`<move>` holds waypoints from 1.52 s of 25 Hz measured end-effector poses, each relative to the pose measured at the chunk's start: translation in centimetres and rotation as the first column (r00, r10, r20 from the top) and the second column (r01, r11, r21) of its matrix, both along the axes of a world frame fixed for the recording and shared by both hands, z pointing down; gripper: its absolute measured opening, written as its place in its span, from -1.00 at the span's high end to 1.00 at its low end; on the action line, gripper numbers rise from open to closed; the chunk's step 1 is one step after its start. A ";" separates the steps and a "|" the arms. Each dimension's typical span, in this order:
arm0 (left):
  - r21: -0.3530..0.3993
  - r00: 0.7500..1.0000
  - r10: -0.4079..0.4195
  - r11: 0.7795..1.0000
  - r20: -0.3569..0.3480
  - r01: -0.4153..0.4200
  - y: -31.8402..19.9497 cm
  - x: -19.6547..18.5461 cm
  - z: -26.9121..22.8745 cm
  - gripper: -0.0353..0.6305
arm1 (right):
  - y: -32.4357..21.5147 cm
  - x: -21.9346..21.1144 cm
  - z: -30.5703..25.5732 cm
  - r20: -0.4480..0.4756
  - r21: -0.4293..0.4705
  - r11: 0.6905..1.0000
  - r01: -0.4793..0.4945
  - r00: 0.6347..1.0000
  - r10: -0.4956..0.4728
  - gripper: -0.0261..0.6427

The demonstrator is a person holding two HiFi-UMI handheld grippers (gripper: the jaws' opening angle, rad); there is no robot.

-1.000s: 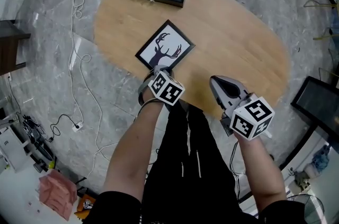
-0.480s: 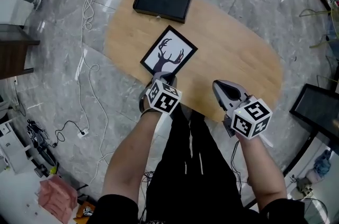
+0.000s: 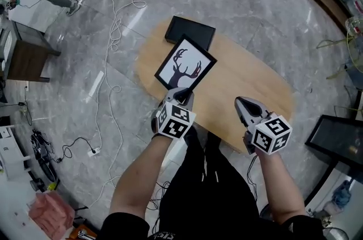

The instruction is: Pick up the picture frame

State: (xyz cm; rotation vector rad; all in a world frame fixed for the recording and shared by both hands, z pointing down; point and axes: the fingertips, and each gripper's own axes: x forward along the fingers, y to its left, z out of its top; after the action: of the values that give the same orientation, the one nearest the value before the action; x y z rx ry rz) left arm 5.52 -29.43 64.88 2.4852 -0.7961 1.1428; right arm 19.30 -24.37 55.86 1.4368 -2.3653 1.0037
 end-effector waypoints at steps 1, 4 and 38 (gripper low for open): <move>0.017 1.000 -0.013 1.000 -0.022 0.013 0.0 0.0 -1.8 0.69 | 0.1 0.0 -1.1 0.004 0.009 1.000 -0.001 1.000 0.001 0.90; 0.072 0.995 -0.043 0.996 -0.086 0.049 -0.1 -0.1 -7.0 0.69 | 0.5 -0.3 -3.9 0.035 0.035 0.999 -0.009 0.999 0.008 0.90; 0.378 0.897 -0.110 0.880 -0.427 0.288 -0.2 -6.3 -33.7 0.69 | -2.0 -1.6 -27.4 -0.031 0.432 0.902 0.022 0.999 -0.010 0.91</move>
State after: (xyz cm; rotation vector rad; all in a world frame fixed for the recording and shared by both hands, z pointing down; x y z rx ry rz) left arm -0.73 -29.61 31.19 2.7550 -1.2563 0.3871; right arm 17.67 -26.32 28.51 1.5478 -2.6889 0.4586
